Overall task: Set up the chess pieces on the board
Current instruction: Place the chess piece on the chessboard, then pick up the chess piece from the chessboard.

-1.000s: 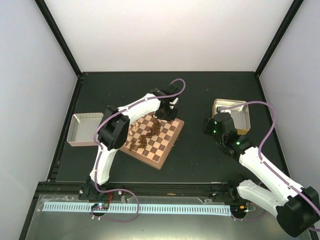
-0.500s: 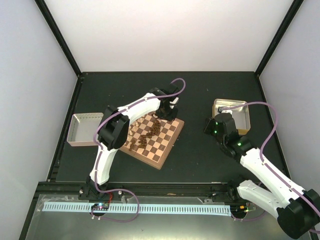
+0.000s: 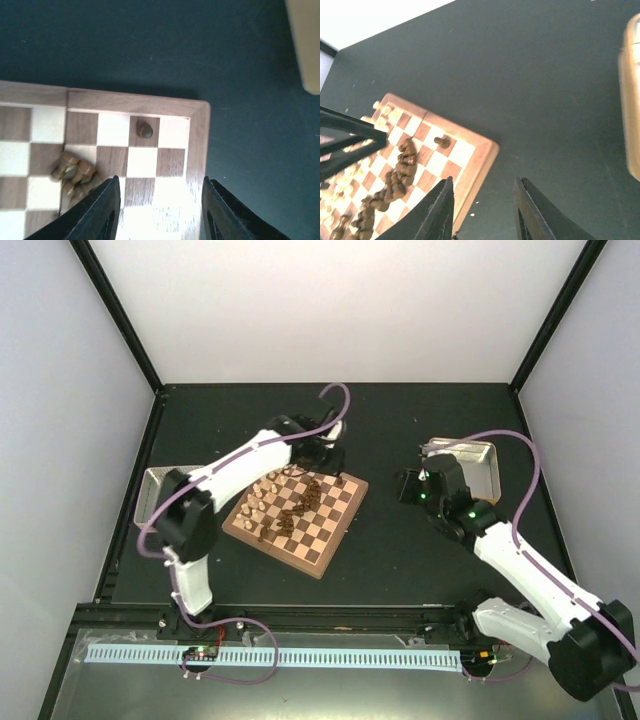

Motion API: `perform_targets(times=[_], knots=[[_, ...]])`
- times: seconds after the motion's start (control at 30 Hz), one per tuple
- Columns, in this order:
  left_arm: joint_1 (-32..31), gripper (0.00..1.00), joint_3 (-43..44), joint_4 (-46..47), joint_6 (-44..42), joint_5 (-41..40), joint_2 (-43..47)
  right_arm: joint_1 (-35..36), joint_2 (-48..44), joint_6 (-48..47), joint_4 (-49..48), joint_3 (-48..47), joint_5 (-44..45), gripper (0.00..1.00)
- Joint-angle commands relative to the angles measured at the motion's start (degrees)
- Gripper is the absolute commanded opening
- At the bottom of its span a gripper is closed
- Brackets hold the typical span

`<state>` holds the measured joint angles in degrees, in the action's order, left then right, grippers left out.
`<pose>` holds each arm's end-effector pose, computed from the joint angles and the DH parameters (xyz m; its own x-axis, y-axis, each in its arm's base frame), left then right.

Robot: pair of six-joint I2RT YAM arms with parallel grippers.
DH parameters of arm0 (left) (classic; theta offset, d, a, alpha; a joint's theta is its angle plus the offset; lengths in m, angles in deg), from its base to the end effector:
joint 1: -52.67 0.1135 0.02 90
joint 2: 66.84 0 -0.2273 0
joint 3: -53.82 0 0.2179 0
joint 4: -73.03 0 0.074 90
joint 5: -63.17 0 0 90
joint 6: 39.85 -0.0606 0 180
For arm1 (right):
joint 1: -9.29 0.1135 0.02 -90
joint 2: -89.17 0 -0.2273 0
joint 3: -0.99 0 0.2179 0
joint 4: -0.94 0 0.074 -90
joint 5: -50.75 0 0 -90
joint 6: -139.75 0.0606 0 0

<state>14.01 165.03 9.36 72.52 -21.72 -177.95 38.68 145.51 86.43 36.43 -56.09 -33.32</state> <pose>0.2930 -0.2413 0.2056 -0.8952 0.2307 -0.3813 0.3379 0.9092 -0.2432 0.1967 0.1036 0.2290 -0.6457 0.3182 -0.6941 -0.0355 0.8955 0.4436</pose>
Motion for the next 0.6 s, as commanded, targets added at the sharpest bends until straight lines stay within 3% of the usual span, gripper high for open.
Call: perform_targets(times=[0.0, 0.13, 0.27, 0.57], knots=[[1.7, 0.48, -10.6, 8.8, 2.8, -0.5, 12.8, 0.0, 5.7, -5.4, -1.2, -4.6, -10.7, 0.36], [3.0, 0.49, -23.0, 14.9, 4.9, -1.7, 24.0, 1.0, 13.9, -7.5, -0.9, -8.8, -17.7, 0.36], [4.2, 0.50, -33.6, 18.9, 7.4, -3.3, 33.2, 4.3, 23.0, -9.2, 1.6, -15.1, -18.8, 0.36], [7.6, 0.50, -51.2, 25.2, 14.2, -12.1, 54.1, 18.8, 39.0, -15.0, 7.3, -27.1, -19.2, 0.31]])
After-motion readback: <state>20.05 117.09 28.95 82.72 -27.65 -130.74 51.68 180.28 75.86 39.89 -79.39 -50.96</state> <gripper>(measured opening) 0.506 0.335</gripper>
